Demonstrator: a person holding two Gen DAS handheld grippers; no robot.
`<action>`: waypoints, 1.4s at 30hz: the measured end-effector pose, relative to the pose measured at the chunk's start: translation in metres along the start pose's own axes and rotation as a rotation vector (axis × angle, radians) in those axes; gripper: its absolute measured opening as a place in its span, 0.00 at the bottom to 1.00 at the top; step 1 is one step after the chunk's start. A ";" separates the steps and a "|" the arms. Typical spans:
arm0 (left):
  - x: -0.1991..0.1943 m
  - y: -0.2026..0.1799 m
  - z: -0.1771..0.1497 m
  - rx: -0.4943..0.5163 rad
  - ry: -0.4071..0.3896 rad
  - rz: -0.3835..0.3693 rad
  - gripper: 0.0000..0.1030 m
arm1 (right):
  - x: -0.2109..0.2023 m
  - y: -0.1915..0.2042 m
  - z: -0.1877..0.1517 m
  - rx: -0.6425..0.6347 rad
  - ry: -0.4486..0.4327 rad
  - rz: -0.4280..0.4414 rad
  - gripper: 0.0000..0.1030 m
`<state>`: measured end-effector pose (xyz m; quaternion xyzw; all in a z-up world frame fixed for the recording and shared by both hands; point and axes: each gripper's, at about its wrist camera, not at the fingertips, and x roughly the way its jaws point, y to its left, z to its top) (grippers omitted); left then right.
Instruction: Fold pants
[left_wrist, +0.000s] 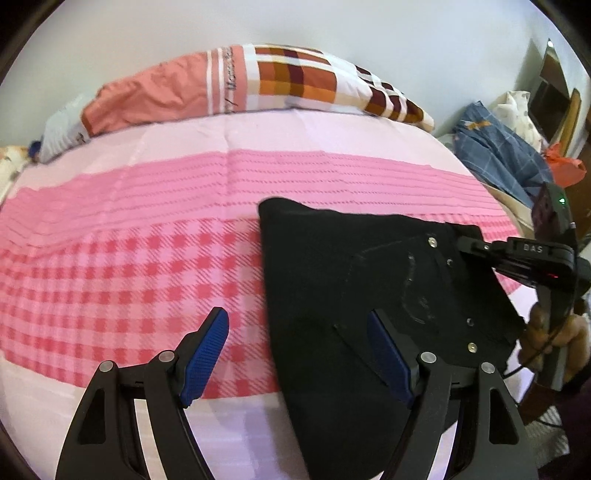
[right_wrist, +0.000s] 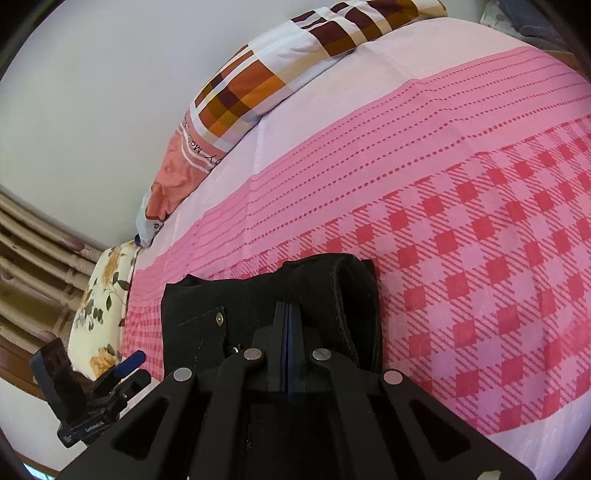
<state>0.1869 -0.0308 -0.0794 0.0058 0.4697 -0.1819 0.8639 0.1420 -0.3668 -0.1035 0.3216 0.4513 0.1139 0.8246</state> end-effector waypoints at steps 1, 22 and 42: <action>-0.002 -0.001 0.000 0.005 -0.008 0.016 0.75 | -0.001 0.000 -0.001 0.001 -0.001 -0.004 0.00; -0.026 -0.012 -0.008 0.055 -0.097 0.124 0.76 | -0.079 0.044 -0.037 -0.164 -0.153 -0.158 0.76; 0.063 0.013 0.020 0.015 0.264 -0.363 0.70 | -0.008 0.001 -0.040 -0.114 0.149 -0.043 0.36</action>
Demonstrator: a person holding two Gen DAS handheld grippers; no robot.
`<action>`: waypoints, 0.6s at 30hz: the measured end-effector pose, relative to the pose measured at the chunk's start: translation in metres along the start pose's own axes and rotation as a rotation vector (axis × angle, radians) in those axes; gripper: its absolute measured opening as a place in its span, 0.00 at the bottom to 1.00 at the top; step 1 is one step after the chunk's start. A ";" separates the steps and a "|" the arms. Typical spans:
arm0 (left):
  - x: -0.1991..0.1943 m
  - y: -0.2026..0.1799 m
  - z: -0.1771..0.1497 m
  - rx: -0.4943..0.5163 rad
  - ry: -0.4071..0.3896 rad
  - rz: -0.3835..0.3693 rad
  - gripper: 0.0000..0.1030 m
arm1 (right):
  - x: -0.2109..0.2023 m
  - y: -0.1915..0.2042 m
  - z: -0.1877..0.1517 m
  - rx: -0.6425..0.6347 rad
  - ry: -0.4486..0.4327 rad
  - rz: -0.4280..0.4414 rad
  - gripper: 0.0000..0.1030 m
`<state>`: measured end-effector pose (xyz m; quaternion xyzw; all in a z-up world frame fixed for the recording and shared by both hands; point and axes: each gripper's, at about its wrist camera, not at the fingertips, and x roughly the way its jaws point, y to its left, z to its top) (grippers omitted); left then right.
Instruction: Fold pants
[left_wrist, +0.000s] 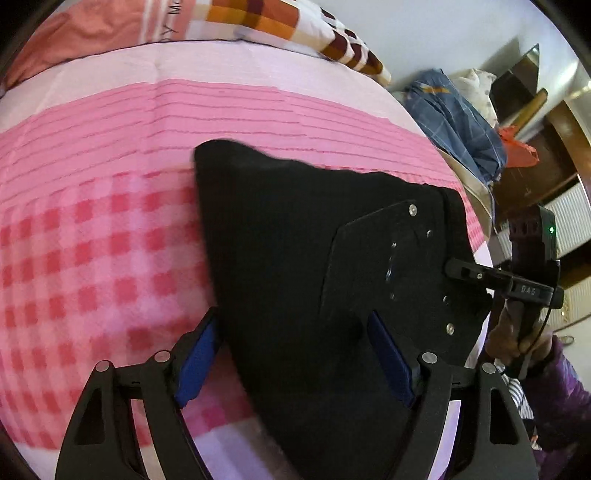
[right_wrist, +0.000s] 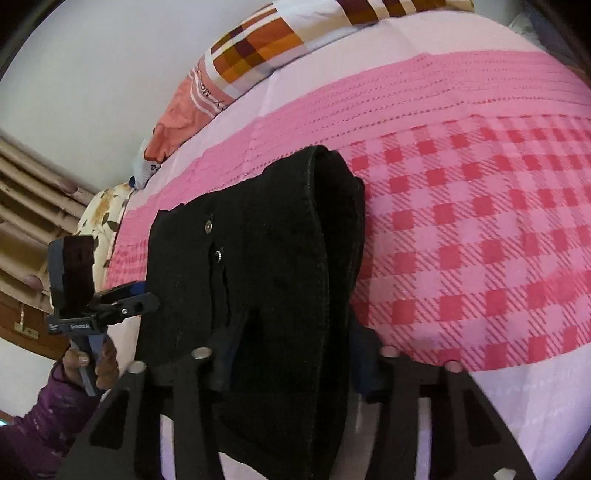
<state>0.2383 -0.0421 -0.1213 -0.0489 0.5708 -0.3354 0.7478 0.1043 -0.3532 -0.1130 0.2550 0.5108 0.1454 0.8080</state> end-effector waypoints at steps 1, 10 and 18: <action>0.002 -0.003 0.002 0.011 0.003 0.006 0.63 | -0.001 -0.002 0.000 0.021 -0.004 0.016 0.27; -0.034 -0.007 -0.008 0.012 -0.125 0.028 0.19 | -0.011 0.029 0.010 0.110 -0.060 0.186 0.20; -0.120 0.052 0.010 -0.081 -0.276 0.111 0.19 | 0.043 0.113 0.063 0.060 -0.048 0.346 0.18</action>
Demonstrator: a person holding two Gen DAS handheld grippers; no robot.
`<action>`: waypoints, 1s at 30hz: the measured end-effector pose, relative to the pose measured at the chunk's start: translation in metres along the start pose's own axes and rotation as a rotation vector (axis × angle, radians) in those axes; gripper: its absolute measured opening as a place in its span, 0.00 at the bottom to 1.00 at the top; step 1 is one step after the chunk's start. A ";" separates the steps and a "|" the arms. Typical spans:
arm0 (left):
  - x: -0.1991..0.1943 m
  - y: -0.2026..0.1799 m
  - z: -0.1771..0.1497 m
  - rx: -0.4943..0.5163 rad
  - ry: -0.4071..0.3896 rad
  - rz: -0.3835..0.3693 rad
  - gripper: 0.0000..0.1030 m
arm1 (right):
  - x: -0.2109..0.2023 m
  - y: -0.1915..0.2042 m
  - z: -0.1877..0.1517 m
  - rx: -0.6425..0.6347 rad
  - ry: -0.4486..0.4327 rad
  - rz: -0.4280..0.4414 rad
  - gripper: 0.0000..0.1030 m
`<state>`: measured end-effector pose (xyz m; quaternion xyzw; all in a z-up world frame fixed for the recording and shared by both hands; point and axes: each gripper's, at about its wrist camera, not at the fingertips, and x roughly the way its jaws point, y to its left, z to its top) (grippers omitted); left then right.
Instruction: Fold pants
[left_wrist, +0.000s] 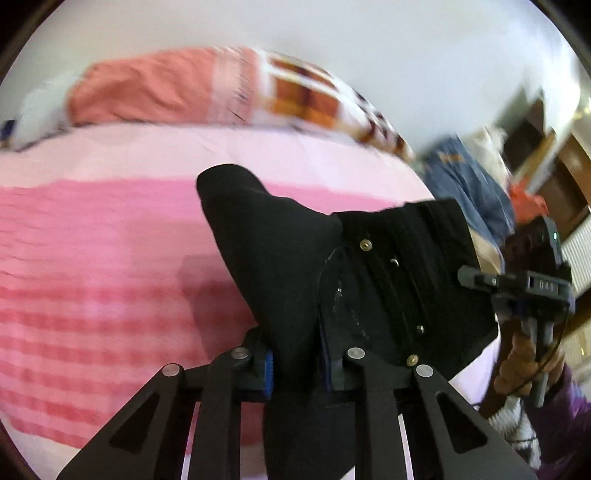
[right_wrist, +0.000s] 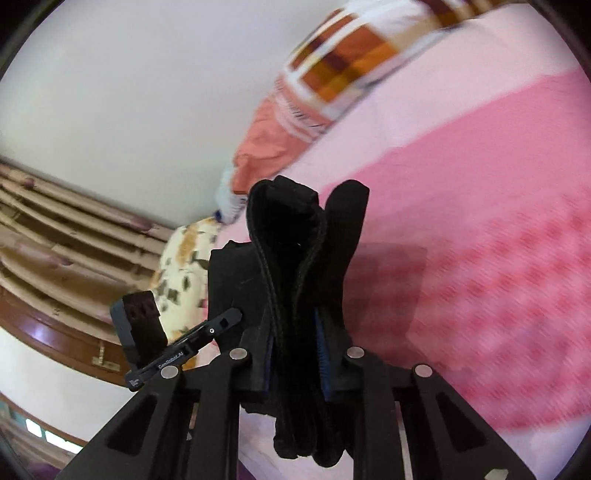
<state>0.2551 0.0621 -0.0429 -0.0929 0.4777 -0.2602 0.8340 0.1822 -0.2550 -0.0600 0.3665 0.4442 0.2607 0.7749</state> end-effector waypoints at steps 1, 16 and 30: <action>-0.009 0.014 0.007 -0.010 -0.021 0.025 0.19 | 0.016 0.009 0.009 -0.015 0.000 0.009 0.18; 0.004 0.188 0.031 -0.047 -0.182 0.453 0.46 | 0.201 0.021 0.062 -0.045 0.034 -0.160 0.27; -0.111 0.088 -0.001 -0.054 -0.514 0.663 0.97 | 0.120 0.118 -0.030 -0.414 -0.145 -0.323 0.58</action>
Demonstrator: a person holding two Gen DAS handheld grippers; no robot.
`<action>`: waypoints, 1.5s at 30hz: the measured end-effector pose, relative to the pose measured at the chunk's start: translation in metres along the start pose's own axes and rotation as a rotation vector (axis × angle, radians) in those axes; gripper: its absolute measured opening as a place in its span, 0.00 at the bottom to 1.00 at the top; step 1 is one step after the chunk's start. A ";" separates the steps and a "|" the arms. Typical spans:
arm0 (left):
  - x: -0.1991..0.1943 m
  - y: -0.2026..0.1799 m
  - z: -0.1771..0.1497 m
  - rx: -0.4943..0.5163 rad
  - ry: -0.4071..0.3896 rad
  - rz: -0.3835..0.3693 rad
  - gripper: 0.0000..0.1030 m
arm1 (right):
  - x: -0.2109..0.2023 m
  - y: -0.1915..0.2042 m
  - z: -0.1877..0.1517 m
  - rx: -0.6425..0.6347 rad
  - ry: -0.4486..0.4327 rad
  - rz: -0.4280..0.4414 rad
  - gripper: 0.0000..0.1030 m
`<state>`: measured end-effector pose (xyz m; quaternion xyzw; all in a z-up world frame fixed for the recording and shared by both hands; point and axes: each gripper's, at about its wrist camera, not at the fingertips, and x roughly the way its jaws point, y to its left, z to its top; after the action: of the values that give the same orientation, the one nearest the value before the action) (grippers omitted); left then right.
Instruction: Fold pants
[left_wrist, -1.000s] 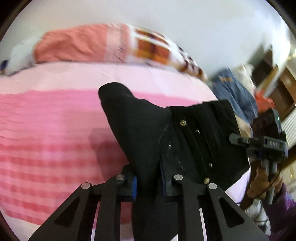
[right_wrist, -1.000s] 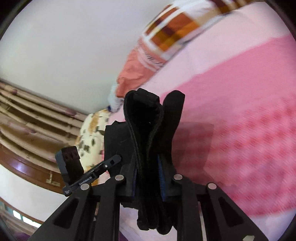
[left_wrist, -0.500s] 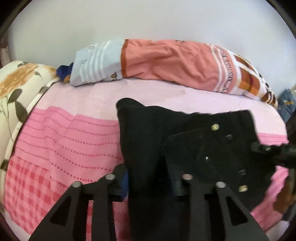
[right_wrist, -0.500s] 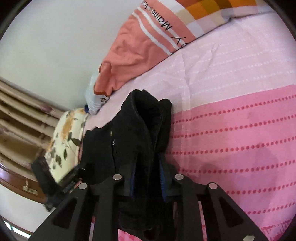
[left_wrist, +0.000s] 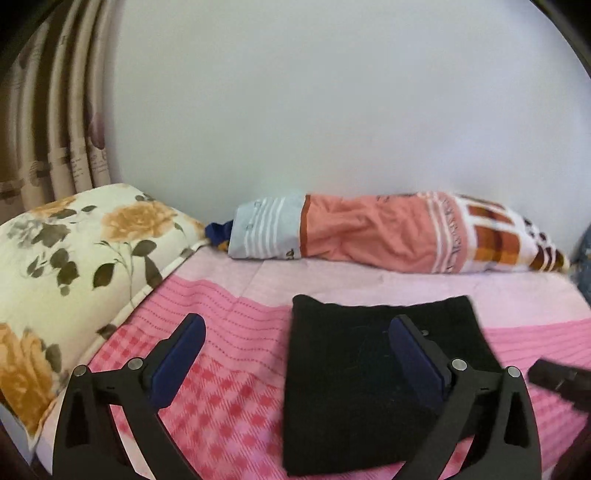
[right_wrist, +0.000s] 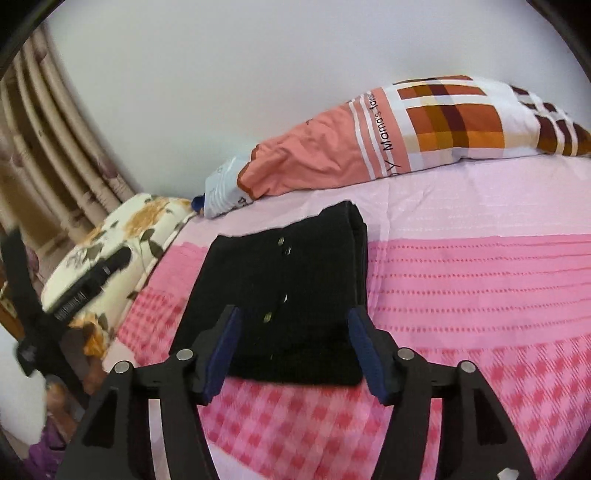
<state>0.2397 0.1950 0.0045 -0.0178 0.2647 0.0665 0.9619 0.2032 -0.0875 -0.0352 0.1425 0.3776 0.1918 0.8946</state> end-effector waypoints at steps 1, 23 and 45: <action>-0.011 -0.001 0.001 -0.011 -0.003 0.001 0.97 | -0.004 0.002 -0.004 -0.002 0.004 -0.002 0.58; -0.161 -0.006 0.007 -0.283 -0.131 0.022 1.00 | -0.124 0.037 -0.019 -0.016 -0.138 0.037 0.79; -0.164 -0.018 -0.020 -0.165 -0.049 -0.029 1.00 | -0.127 0.060 -0.043 -0.044 -0.104 0.007 0.83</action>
<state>0.0924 0.1566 0.0711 -0.0992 0.2345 0.0746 0.9642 0.0766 -0.0871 0.0385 0.1340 0.3260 0.1954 0.9152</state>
